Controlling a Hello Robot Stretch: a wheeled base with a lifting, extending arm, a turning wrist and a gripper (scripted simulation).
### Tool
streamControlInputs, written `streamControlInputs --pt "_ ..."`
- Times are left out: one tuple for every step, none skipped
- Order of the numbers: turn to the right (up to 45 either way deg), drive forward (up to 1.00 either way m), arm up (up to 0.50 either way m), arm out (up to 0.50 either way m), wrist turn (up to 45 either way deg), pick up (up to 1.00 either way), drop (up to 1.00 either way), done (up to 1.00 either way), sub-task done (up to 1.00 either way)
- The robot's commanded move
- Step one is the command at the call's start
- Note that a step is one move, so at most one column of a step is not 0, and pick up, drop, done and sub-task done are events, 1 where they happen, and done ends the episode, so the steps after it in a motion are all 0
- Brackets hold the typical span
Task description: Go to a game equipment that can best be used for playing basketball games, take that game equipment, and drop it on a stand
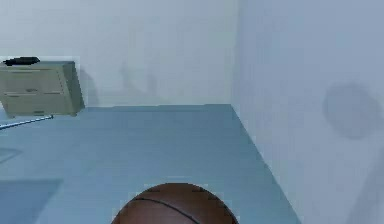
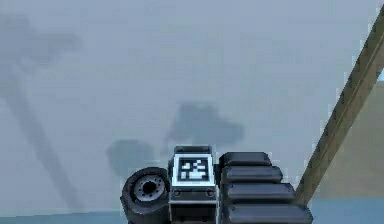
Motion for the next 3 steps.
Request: streamControlInputs --pt "-39.0 0.00 0.00 0.00 0.0 0.00 0.00 0.00 0.00" --pt "0.0 1.00 0.00 0.00 0.0 0.00 0.00 0.00 0.00" --pt "0.0 1.00 0.00 0.00 0.0 0.00 0.00 0.00 0.00"
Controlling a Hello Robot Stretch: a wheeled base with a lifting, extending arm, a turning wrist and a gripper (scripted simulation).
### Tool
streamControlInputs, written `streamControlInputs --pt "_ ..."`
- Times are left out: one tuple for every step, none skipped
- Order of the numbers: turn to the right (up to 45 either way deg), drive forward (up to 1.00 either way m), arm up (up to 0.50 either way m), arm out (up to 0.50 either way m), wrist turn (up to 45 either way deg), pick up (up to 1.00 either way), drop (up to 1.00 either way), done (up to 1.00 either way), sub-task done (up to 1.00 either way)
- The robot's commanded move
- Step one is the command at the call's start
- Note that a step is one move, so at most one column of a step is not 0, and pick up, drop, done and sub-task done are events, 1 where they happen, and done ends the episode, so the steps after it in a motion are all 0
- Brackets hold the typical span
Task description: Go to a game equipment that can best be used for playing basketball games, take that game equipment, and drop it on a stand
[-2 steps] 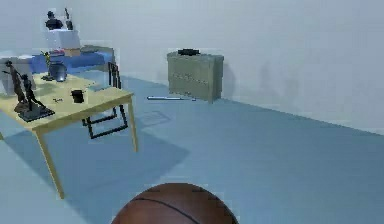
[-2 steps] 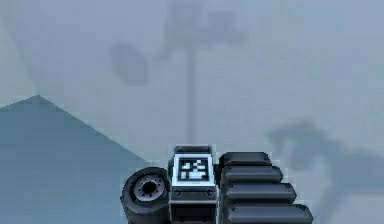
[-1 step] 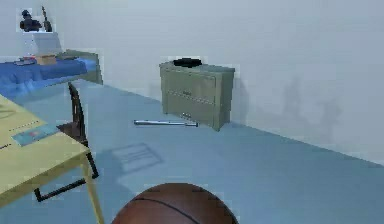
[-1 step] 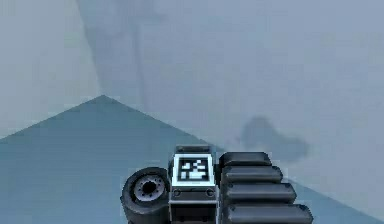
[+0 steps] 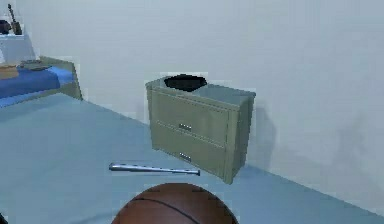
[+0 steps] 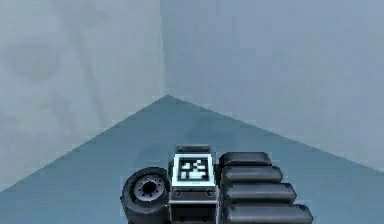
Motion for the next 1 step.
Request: streamControlInputs --pt "-3.0 0.00 0.00 0.00 0.0 0.00 0.00 0.00 0.00"
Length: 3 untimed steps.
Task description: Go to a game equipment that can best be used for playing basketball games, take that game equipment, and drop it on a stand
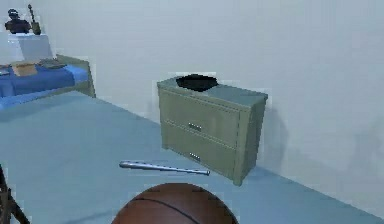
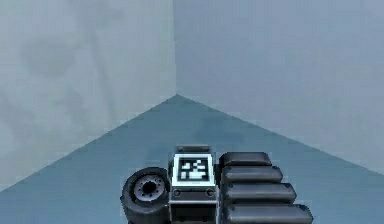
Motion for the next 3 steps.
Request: streamControlInputs --pt "0.0 0.90 0.00 0.00 0.0 0.00 0.00 0.00 0.00" --pt "-45.0 0.00 0.00 0.00 0.0 0.00 0.00 0.00 0.00" --pt "-45.0 0.00 0.00 0.00 0.0 0.00 0.00 0.00 0.00"
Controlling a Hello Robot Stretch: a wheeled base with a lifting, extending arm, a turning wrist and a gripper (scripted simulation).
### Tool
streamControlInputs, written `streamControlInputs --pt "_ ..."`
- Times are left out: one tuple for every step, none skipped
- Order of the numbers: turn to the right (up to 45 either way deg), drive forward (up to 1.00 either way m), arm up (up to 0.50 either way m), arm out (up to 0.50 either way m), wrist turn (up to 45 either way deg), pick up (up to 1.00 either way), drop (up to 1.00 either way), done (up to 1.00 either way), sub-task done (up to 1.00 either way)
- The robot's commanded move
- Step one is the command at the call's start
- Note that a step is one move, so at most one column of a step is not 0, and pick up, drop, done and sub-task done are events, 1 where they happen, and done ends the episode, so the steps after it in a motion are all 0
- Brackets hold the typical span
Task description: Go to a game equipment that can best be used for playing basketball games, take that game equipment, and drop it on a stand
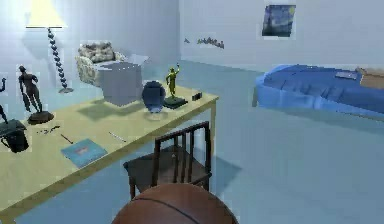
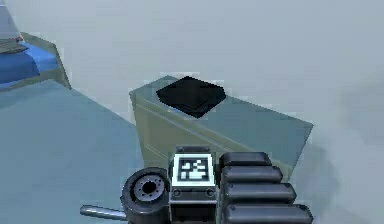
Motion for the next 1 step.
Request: streamControlInputs --pt "-33.0 0.00 0.00 0.00 0.0 0.00 0.00 0.00 0.00"
